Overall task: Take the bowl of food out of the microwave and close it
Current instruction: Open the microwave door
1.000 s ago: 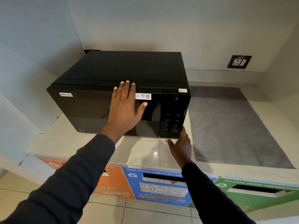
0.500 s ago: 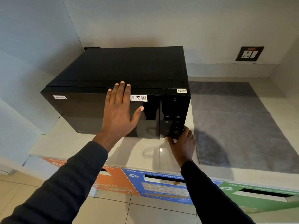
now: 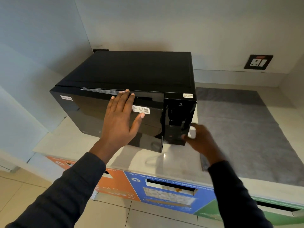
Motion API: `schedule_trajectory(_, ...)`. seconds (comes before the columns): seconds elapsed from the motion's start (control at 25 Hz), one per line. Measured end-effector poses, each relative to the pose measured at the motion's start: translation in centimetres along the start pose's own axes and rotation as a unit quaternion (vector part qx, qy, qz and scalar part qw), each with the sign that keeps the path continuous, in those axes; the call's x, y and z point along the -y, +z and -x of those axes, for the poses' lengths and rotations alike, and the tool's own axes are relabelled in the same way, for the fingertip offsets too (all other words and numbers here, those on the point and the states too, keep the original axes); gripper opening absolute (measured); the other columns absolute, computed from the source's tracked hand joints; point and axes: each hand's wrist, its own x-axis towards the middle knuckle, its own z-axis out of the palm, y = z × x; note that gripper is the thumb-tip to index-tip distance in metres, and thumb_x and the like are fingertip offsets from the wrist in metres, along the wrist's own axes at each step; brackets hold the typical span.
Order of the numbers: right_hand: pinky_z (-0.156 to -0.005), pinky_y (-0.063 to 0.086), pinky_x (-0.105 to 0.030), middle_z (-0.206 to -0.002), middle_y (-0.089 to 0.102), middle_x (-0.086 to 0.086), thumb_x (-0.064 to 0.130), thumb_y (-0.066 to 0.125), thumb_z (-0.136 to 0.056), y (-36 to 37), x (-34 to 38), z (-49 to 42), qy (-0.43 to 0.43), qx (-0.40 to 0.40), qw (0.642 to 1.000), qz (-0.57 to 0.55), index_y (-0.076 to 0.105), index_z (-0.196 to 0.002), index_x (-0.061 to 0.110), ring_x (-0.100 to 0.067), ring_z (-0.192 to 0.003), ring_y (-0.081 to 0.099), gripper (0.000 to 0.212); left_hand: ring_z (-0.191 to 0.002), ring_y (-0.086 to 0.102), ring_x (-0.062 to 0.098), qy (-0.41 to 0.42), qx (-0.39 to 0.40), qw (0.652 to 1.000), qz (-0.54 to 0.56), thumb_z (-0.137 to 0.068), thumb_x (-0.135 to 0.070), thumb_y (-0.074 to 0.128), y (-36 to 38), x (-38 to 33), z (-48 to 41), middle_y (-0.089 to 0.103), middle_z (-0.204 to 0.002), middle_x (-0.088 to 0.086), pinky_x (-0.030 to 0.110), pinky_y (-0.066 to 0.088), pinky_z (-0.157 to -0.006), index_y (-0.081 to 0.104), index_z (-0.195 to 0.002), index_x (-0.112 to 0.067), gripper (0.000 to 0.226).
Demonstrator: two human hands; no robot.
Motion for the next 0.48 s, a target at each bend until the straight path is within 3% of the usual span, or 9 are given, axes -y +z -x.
schedule_trajectory(0.12,-0.096,0.049,-0.035,-0.138,0.060,-0.007,0.036,0.065,-0.094,-6.4,4.9,0.8,-0.093,-0.166,0.981,-0.043,0.053,-0.141,0.022,-0.022,-0.122,0.059,0.050,-0.154,0.032,0.024,-0.009,-0.021,0.999,0.044,-0.102,-0.056,0.035,-0.8,-0.1,1.1,0.044,-0.162,0.007,0.042,0.017,-0.129,0.050,-0.150,-0.013,0.066)
schedule_trajectory(0.2,-0.096,0.049,-0.033,-0.141,0.058,0.000,0.050,0.057,-0.095,-8.4,9.7,0.8,-0.169,-0.195,0.965,-0.054,0.048,-0.141,0.031,-0.013,-0.124,0.055,0.051,-0.154,0.034,0.021,-0.023,-0.034,0.996,0.080,-0.102,-0.050,0.040,-1.6,0.0,2.2,0.047,-0.160,0.004,0.037,0.016,-0.128,0.054,-0.148,-0.015,0.059)
schedule_trajectory(0.32,-0.110,0.045,-0.040,-0.152,0.051,-0.004,0.054,0.055,-0.096,-7.4,14.7,-0.9,-0.269,-0.120,0.953,0.070,0.045,-0.148,0.026,-0.019,-0.138,0.048,0.060,-0.150,0.035,0.011,-0.032,-0.044,0.991,0.122,-0.103,-0.051,0.039,-2.9,0.4,3.8,0.052,-0.156,-0.002,0.036,0.024,-0.126,0.059,-0.143,-0.021,0.054)
schedule_trajectory(0.4,-0.120,0.031,-0.045,-0.163,0.039,-0.009,0.059,0.053,-0.096,-4.8,16.4,-1.5,-0.263,-0.046,0.950,0.164,0.039,-0.154,0.023,-0.027,-0.150,0.035,0.071,-0.147,0.039,0.008,-0.036,-0.053,0.990,0.128,-0.103,-0.050,0.039,-4.2,1.0,5.2,0.057,-0.151,-0.003,0.033,0.027,-0.123,0.063,-0.138,-0.021,0.051)
schedule_trajectory(0.48,-0.123,0.022,-0.049,-0.165,0.034,-0.013,0.065,0.050,-0.094,-1.8,16.2,-1.7,-0.245,-0.073,0.931,0.261,0.036,-0.157,0.021,-0.030,-0.153,0.030,0.079,-0.143,0.047,0.011,-0.035,-0.063,0.989,0.127,-0.103,-0.046,0.042,-5.5,1.4,6.5,0.064,-0.143,-0.001,0.029,0.030,-0.120,0.067,-0.131,-0.019,0.047)
